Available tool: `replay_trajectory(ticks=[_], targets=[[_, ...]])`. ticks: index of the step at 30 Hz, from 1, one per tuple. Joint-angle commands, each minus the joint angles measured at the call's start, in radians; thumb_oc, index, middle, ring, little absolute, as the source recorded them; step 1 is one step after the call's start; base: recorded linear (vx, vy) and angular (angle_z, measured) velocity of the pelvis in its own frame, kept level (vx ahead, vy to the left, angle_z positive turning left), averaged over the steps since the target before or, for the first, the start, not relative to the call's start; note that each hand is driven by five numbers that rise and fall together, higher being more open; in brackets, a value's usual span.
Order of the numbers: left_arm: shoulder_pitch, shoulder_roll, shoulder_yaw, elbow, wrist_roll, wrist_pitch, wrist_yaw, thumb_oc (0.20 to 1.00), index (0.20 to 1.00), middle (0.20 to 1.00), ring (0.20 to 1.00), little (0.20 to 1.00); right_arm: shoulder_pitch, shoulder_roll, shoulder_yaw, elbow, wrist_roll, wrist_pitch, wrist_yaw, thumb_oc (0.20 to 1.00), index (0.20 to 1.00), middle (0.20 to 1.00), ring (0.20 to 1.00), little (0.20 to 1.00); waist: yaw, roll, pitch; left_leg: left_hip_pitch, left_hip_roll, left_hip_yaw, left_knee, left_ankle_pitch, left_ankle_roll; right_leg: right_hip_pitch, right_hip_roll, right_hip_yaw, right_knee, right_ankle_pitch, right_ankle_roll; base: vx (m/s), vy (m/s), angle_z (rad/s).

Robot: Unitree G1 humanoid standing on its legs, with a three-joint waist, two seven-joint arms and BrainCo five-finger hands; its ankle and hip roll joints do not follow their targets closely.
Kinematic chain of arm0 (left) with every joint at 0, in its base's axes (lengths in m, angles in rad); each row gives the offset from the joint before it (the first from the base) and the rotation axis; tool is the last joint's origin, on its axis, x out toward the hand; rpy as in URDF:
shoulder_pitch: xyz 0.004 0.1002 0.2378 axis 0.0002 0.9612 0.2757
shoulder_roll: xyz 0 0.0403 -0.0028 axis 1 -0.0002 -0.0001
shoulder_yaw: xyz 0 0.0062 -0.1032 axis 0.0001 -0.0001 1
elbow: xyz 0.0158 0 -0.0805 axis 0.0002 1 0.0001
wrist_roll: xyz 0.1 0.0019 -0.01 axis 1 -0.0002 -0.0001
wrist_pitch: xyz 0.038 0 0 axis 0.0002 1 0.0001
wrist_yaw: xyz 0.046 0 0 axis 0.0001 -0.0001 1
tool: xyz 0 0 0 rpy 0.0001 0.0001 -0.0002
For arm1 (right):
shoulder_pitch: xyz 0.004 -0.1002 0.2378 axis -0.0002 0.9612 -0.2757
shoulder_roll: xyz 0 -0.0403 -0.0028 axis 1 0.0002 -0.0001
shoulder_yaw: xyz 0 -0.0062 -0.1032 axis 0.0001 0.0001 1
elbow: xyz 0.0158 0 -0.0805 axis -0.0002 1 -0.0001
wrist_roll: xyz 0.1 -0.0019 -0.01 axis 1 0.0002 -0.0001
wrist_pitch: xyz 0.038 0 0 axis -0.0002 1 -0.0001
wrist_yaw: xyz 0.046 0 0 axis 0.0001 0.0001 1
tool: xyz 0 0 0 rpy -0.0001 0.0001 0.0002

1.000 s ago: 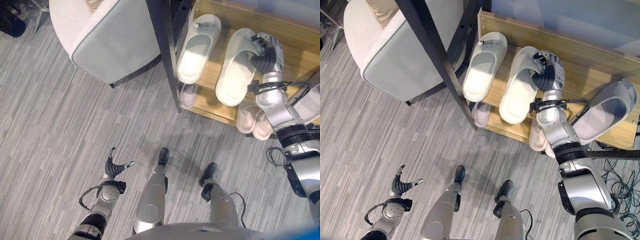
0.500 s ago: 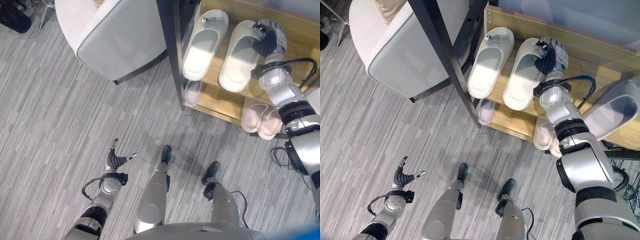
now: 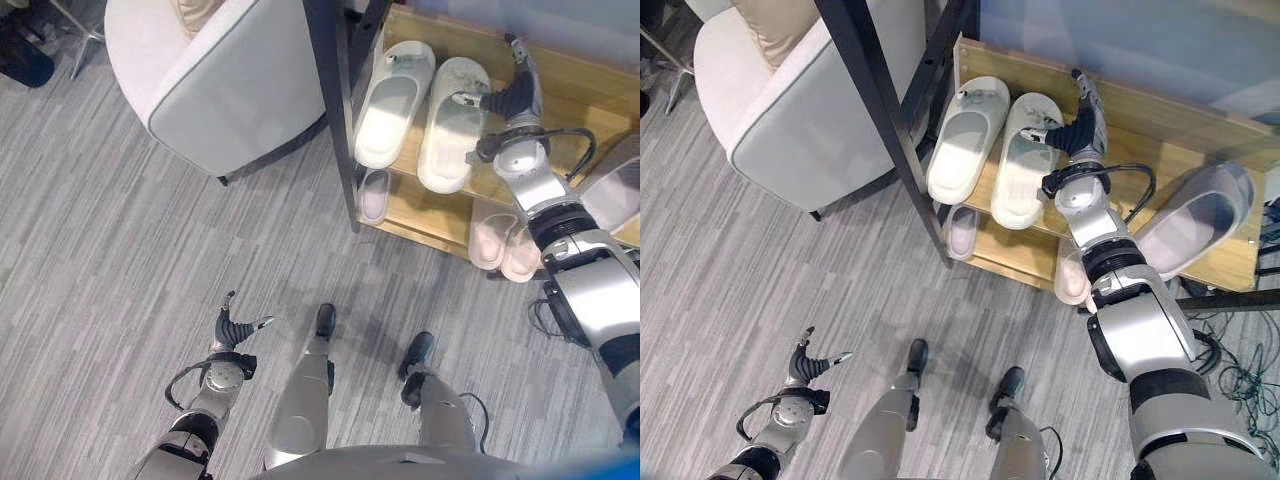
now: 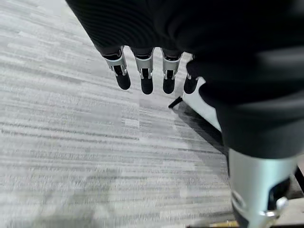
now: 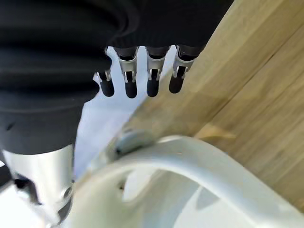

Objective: Arrange the slippers neatly on the shoe rack.

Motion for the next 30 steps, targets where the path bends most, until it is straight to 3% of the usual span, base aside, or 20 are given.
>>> replay_trajectory(ticks=[1, 7, 10, 16, 19, 30], targets=[[-0.007, 0.017, 0.012, 0.046, -0.035, 0.005, -0.007, 1.0, 1.0, 1.0, 1.0, 1.0, 0.019, -0.014, -0.034, -0.077, 0.043, -0.047, -0.037, 1.0, 1.0, 1.0, 1.0, 1.0, 0.014, -0.012, -0.003, 0.052, 0.049, 0.02, -0.132, 0.014, -0.086, 0.021, -0.061, 0.017, 0.024, -0.012, 0.108, -0.01, 0.051, -0.02], [0.023, -0.019, 0.026, 0.111, -0.031, 0.03, -0.036, 1.0, 1.0, 1.0, 1.0, 1.0, 0.073, -0.016, -0.108, -0.071, 0.116, -0.052, -0.043, 1.0, 1.0, 1.0, 1.0, 1.0, 0.013, -0.016, -0.014, 0.078, 0.044, 0.025, -0.163, 0.021, -0.082, 0.044, -0.057, 0.021, -0.008, 0.001, 0.107, -0.01, 0.022, -0.02], [0.034, -0.032, 0.048, 0.122, -0.032, 0.041, -0.039, 1.0, 1.0, 1.0, 1.0, 1.0, 0.201, 0.006, -0.144, -0.218, 0.17, -0.081, -0.032, 1.0, 1.0, 1.0, 1.0, 1.0, -0.008, -0.018, -0.023, 0.096, 0.045, 0.036, -0.176, 0.022, -0.08, 0.061, -0.05, 0.027, -0.035, 0.011, 0.109, -0.01, 0.007, -0.01], [0.044, -0.053, 0.065, 0.108, -0.023, 0.065, -0.066, 1.0, 1.0, 1.0, 1.0, 1.0, 0.47, 0.144, -0.206, -0.387, 0.277, -0.104, 0.033, 1.0, 1.0, 1.0, 1.0, 1.0, -0.038, -0.02, -0.064, 0.16, 0.041, 0.047, -0.188, 0.003, -0.069, 0.14, -0.04, 0.027, -0.102, 0.028, 0.111, 0.04, 0.013, -0.07], [0.052, -0.06, 0.074, 0.105, -0.002, 0.08, -0.081, 1.0, 1.0, 1.0, 1.0, 1.0, 0.593, 0.211, -0.162, -0.423, 0.303, -0.095, 0.12, 1.0, 1.0, 1.0, 1.0, 1.0, -0.041, -0.018, -0.087, 0.208, 0.041, 0.054, -0.194, -0.011, -0.069, 0.206, -0.029, 0.021, -0.16, 0.039, 0.111, 0.05, -0.004, -0.12], [0.113, -0.069, 0.081, 0.119, 0.024, 0.081, -0.1, 1.0, 1.0, 1.0, 1.0, 1.0, 0.639, 0.265, -0.058, -0.417, 0.262, -0.087, 0.232, 1.0, 1.0, 1.0, 1.0, 1.0, -0.028, -0.01, -0.121, 0.253, 0.046, 0.056, -0.194, -0.023, -0.071, 0.278, -0.022, 0.011, -0.216, 0.041, 0.107, 0.04, -0.003, -0.02]])
